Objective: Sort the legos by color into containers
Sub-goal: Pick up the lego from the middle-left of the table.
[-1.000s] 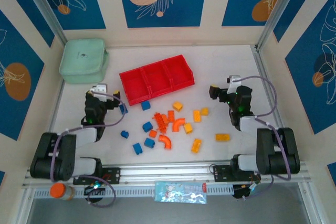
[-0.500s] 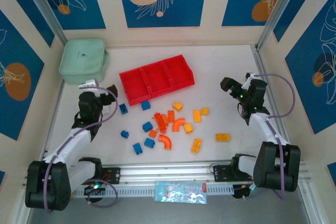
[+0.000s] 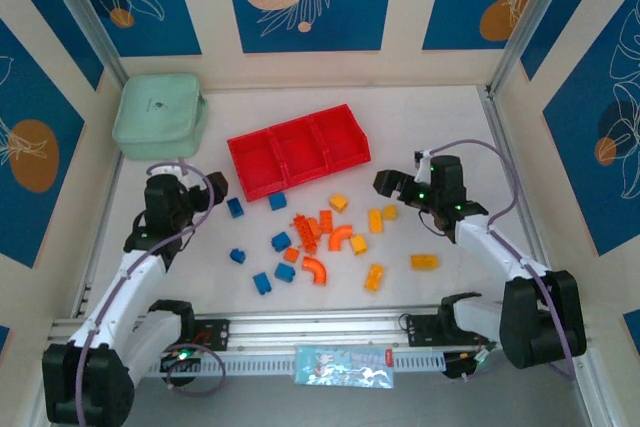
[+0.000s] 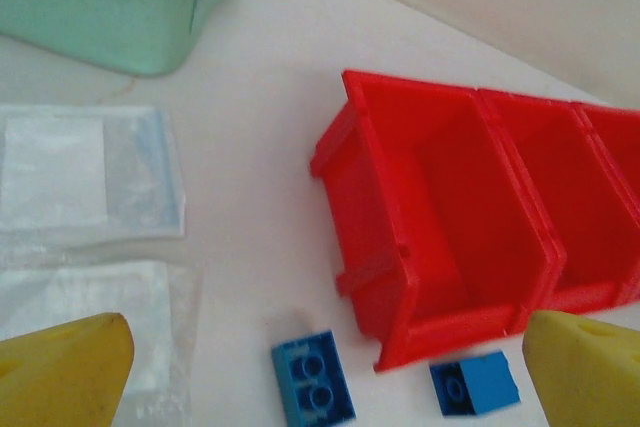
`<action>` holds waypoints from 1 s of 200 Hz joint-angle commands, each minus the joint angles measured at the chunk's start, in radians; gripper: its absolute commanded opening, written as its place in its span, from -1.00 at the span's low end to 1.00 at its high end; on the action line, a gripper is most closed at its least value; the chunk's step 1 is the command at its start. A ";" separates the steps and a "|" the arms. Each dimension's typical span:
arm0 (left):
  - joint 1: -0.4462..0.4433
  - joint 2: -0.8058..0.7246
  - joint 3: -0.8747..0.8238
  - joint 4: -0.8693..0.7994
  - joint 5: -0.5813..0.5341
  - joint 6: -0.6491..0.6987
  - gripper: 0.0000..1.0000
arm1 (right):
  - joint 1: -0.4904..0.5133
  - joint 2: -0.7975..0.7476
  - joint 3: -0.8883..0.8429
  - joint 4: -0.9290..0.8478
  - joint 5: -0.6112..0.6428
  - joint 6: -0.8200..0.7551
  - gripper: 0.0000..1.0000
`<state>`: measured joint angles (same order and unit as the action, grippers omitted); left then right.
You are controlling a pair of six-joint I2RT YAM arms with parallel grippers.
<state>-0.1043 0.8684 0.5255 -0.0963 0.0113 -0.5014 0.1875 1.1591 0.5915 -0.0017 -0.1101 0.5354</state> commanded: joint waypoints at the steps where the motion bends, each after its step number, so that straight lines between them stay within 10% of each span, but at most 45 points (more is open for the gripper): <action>1: -0.049 -0.025 0.039 -0.207 0.021 -0.039 0.99 | 0.075 -0.019 0.012 -0.021 -0.023 -0.015 0.98; 73: -0.260 0.140 0.126 -0.442 -0.160 -0.090 0.99 | 0.352 0.084 0.018 0.116 -0.007 -0.133 0.98; 200: -0.297 0.616 0.283 -0.283 -0.253 -0.051 0.59 | 0.541 0.214 0.043 0.211 0.157 -0.286 0.98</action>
<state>-0.3916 1.4284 0.7601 -0.4053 -0.1894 -0.5453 0.7147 1.3655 0.6086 0.1753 -0.0101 0.2863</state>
